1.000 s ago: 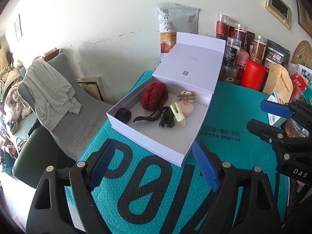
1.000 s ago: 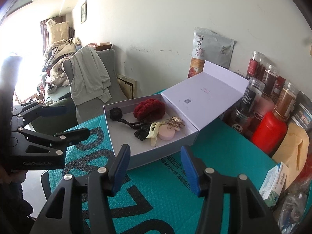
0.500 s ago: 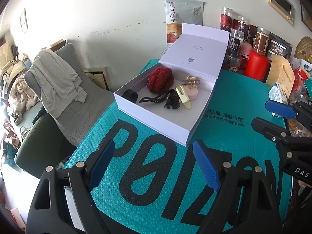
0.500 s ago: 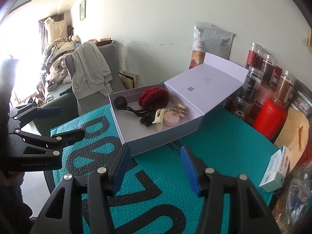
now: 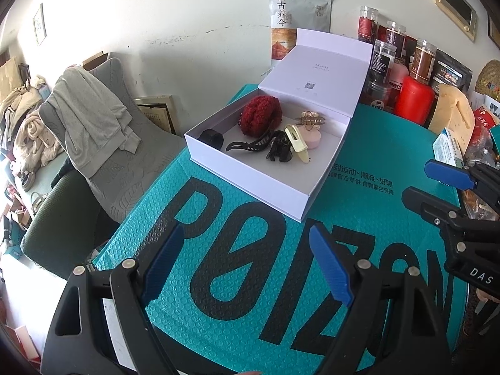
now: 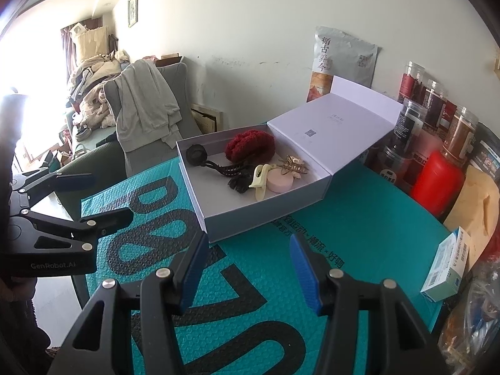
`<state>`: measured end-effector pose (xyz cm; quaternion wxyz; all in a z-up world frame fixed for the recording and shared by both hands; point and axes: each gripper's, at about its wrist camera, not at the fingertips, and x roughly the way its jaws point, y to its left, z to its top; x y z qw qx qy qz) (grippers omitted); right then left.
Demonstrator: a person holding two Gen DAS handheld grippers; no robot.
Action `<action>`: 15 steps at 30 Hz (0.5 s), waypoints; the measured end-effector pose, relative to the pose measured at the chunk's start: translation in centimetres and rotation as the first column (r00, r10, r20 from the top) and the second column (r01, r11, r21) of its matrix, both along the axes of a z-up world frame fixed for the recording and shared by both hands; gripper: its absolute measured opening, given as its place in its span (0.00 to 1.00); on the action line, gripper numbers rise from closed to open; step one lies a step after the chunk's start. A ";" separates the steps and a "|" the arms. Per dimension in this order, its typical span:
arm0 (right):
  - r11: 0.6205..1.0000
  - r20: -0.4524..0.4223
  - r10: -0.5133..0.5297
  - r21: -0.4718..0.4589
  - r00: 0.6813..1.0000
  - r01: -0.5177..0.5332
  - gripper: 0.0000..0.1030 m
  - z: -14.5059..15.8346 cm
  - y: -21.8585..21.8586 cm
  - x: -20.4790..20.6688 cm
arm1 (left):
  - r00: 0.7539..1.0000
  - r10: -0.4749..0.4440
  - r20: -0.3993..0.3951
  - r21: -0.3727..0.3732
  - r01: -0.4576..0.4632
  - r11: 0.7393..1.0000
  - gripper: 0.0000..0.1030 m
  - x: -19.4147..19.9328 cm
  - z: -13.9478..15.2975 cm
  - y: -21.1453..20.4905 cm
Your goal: Organize objects
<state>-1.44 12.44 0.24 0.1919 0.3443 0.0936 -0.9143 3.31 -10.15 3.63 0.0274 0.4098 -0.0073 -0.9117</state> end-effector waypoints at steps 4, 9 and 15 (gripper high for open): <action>1.000 0.004 0.003 0.009 1.000 -0.003 0.53 0.0 -0.2 -0.4 | 1.000 0.011 0.014 0.003 -0.011 1.000 0.79 -0.4 -0.3 -0.2; 1.000 -0.001 0.009 0.017 1.000 -0.009 0.53 0.2 -0.5 -0.8 | 1.000 0.014 0.014 0.009 -0.014 1.000 0.79 -0.8 -0.4 -0.4; 1.000 -0.009 0.019 0.022 1.000 -0.019 0.53 0.7 -0.8 -1.2 | 1.000 0.024 0.018 0.017 -0.024 1.000 0.79 -1.4 -0.3 -0.8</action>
